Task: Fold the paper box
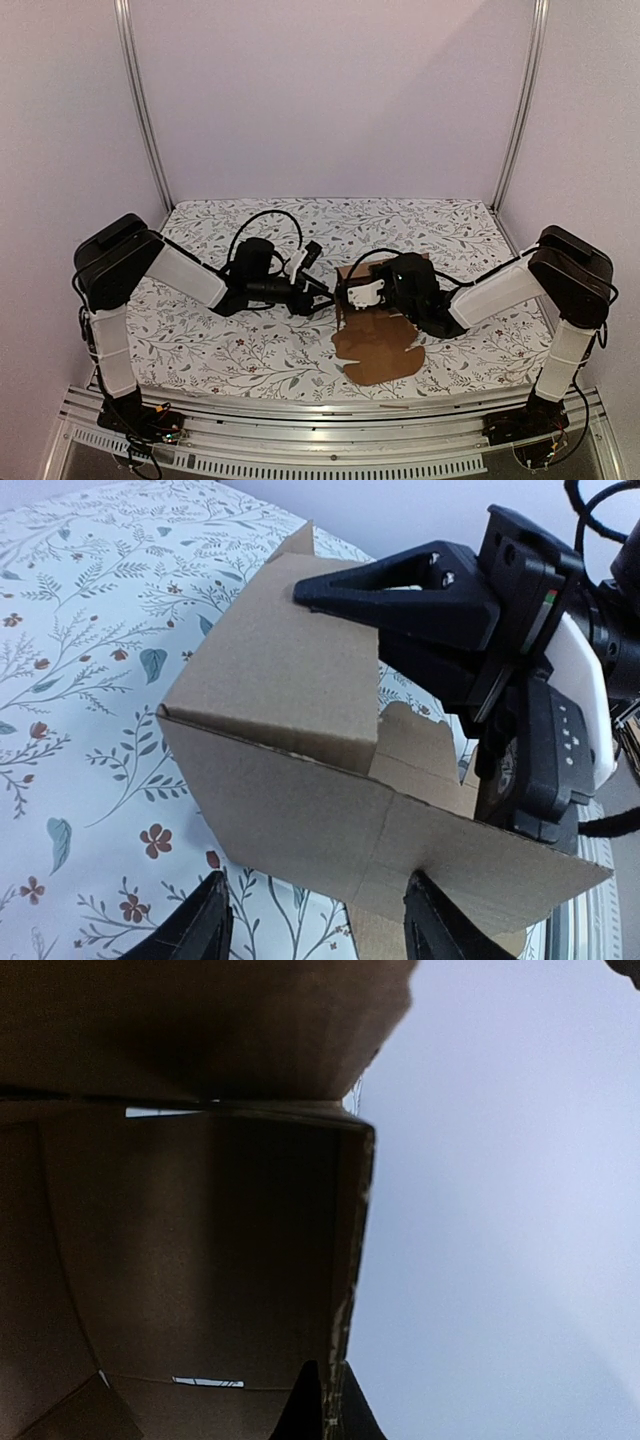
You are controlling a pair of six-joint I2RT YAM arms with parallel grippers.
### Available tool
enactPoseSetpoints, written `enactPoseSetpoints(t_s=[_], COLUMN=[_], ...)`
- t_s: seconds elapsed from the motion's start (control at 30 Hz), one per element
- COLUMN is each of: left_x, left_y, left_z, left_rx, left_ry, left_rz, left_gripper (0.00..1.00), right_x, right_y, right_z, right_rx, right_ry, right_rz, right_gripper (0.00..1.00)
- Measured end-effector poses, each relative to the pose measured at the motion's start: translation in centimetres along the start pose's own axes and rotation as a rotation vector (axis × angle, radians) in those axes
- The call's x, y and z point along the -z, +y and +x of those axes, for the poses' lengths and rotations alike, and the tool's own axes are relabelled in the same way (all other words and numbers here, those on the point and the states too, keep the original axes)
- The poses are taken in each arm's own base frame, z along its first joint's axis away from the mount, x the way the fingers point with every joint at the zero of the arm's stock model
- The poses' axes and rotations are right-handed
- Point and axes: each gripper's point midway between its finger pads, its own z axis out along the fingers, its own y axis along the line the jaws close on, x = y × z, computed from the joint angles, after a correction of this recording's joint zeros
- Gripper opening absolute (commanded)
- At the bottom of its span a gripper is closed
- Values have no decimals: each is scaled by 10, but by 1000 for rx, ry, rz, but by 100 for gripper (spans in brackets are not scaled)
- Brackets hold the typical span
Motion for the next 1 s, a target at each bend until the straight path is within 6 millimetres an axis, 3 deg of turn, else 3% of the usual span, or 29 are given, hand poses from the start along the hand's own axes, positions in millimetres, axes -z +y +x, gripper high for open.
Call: enactPoseSetpoints(t_s=[0.53, 0.67, 0.8, 1.0], left_x=[3, 3, 3, 2], left_y=[4, 5, 5, 3], left_z=[0, 1, -1, -2], left_rx=[5, 11, 12, 6], left_ry=[-1, 4, 2, 3], left_rz=[-68, -72, -73, -61], left_gripper=[56, 56, 56, 59], right_x=[5, 7, 7, 1], right_y=[4, 5, 9, 3], right_z=[3, 5, 10, 18], right_rx=[26, 32, 28, -21], right_ry=[9, 13, 27, 59], right_rz=[-40, -54, -83, -127], right_gripper=[16, 12, 0, 0])
